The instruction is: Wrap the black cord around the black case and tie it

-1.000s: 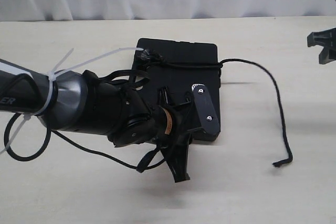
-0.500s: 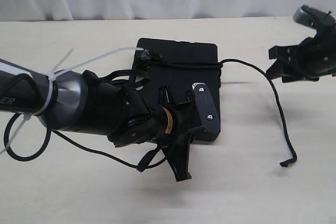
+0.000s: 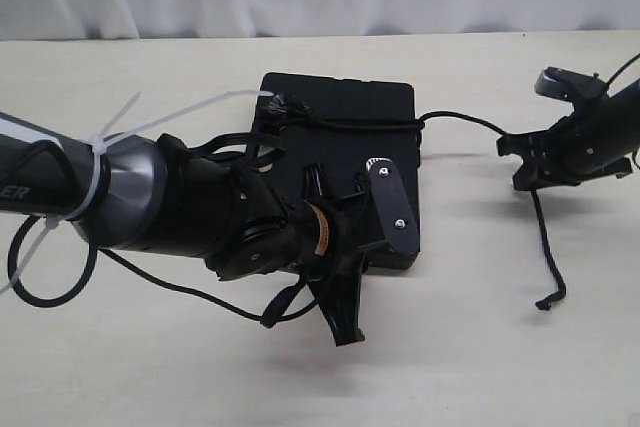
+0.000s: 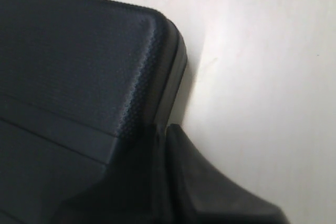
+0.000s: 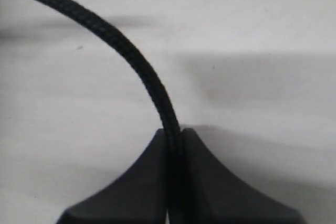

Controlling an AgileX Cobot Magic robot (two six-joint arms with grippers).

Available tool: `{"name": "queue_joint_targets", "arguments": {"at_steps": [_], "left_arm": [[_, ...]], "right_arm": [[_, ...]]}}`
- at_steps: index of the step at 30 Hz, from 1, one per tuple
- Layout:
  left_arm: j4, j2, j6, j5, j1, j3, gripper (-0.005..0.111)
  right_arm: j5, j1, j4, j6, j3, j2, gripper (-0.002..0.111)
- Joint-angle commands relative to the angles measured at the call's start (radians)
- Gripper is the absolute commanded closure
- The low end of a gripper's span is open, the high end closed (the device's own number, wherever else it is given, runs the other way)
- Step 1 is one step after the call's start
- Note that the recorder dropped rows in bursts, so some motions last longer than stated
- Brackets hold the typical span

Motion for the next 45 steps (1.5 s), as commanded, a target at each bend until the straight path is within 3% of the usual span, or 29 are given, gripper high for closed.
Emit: {"name": "queue_joint_targets", "arguments": {"at_steps": [1, 8, 13, 18, 25, 28, 39, 45], "left_arm": [[-0.004, -0.001, -0.005, -0.017, 0.001, 0.0, 0.107], [-0.002, -0.001, -0.005, -0.022, 0.001, 0.0, 0.107], [0.0, -0.001, -0.005, -0.022, 0.001, 0.0, 0.107], [0.0, -0.001, -0.005, -0.02, 0.001, 0.0, 0.107], [0.0, -0.001, -0.005, -0.017, 0.001, 0.0, 0.107], [0.0, -0.001, -0.005, -0.017, 0.001, 0.0, 0.107], [0.0, -0.001, -0.005, -0.017, 0.001, 0.0, 0.107], [0.0, -0.001, -0.005, -0.015, 0.001, 0.0, 0.107]], "right_arm": [[0.09, 0.002, -0.217, 0.108, -0.1, -0.004, 0.104], [0.17, 0.149, -1.057, 0.601, -0.119, -0.022, 0.104], [0.256, 0.281, -1.408, 0.721, -0.117, -0.018, 0.104], [0.286, 0.341, -1.489, 0.631, -0.117, 0.003, 0.102], [0.345, 0.344, -1.498, 0.57, -0.117, 0.07, 0.065], [0.389, 0.344, -1.527, 0.574, -0.117, 0.101, 0.054], [0.396, 0.346, -1.545, 0.707, -0.117, 0.1, 0.054], [0.566, 0.344, -1.813, 1.035, -0.117, 0.066, 0.073]]}}
